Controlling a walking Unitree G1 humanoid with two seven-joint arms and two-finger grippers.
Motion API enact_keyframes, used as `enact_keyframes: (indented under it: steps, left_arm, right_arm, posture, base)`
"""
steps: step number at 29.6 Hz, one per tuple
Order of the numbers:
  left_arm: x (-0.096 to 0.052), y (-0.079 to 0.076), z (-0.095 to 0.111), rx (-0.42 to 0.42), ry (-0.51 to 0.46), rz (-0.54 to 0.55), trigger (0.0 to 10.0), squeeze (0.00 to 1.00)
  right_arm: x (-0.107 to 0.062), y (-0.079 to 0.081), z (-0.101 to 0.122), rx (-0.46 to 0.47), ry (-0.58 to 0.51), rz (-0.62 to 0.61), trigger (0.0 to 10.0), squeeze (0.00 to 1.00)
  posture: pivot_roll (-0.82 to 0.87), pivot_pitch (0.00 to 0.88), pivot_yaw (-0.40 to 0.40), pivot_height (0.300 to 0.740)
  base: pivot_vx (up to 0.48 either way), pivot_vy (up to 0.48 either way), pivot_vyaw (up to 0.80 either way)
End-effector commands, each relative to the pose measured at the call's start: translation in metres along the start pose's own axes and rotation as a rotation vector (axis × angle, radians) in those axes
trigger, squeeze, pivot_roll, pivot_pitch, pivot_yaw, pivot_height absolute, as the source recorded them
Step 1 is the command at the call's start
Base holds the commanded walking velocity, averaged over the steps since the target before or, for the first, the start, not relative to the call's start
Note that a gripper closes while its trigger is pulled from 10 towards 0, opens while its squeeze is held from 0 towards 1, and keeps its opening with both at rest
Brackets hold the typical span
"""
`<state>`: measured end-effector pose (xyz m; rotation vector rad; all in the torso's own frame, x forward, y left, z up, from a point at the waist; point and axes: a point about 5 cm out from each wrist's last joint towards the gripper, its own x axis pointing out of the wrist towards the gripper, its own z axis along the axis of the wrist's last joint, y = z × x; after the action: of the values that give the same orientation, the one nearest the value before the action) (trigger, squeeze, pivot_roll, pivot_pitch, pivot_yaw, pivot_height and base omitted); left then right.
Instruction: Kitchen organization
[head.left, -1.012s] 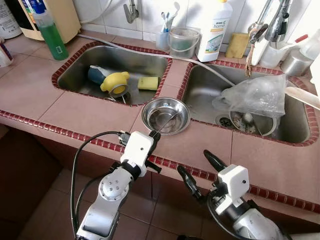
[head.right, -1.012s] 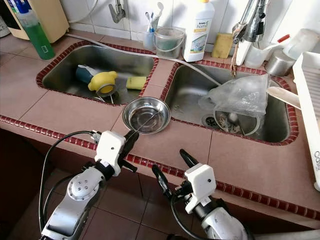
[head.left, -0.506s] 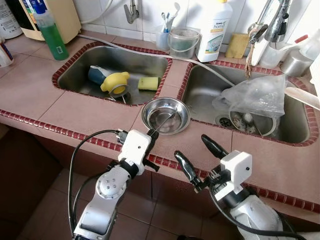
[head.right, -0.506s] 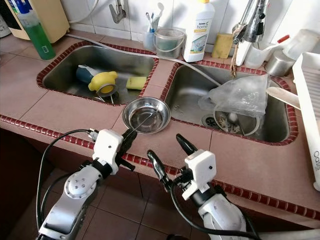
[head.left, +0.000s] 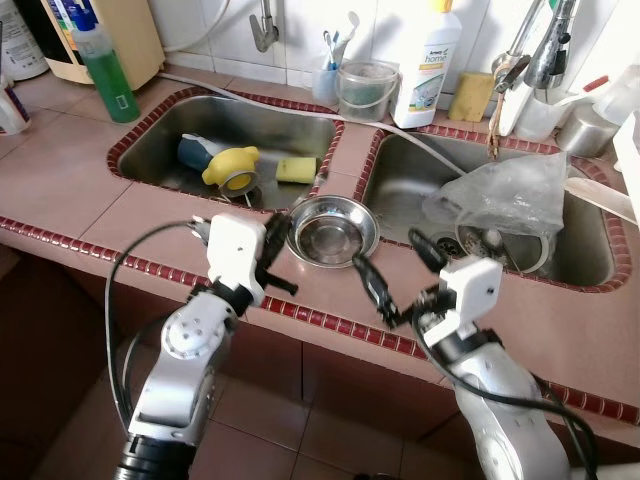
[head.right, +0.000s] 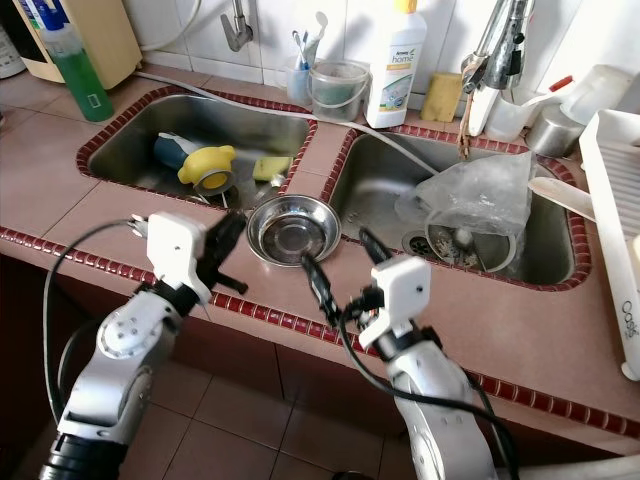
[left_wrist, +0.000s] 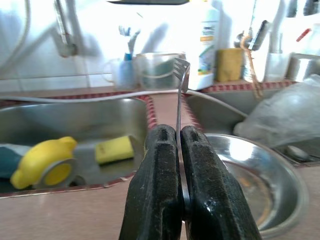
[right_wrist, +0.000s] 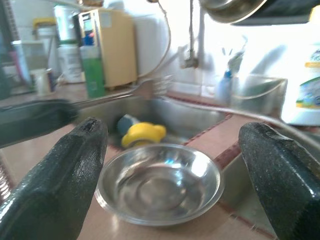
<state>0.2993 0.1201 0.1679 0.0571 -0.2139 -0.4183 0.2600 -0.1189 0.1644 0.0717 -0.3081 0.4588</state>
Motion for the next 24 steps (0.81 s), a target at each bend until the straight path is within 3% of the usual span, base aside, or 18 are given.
enact_keyframes:
  steps: [1,4,14,24]
  left_arm:
    - [0.002,0.002,0.003,0.014,-0.007,-0.006,10.0,0.0]
    - [0.003,0.007,-0.001,-0.016,0.019,0.01,10.0,0.0]
    - [0.005,0.008,-0.006,-0.002,0.044,0.021,10.0,0.0]
    - [0.007,0.006,-0.008,-0.007,0.051,0.028,10.0,0.0]
  right_arm:
    - [-0.001,-0.005,-0.002,-0.012,0.002,-0.033,10.0,0.0]
    - [0.003,-0.007,-0.005,-0.019,-0.008,-0.078,10.0,0.0]
    - [0.007,-0.001,-0.01,-0.026,-0.013,-0.072,10.0,0.0]
    - [0.008,-0.002,-0.01,-0.037,-0.019,-0.063,10.0,0.0]
  posture:
    - [-0.09,0.066,-0.01,0.74]
    - [-0.08,0.06,-0.01,0.74]
    - [-0.09,0.054,-0.01,0.74]
    - [-0.09,0.045,-0.016,0.74]
  base:
    - [0.0,0.0,0.0]
    - [0.0,0.0,0.0]
    - [0.0,0.0,0.0]
    - [0.0,0.273,0.0]
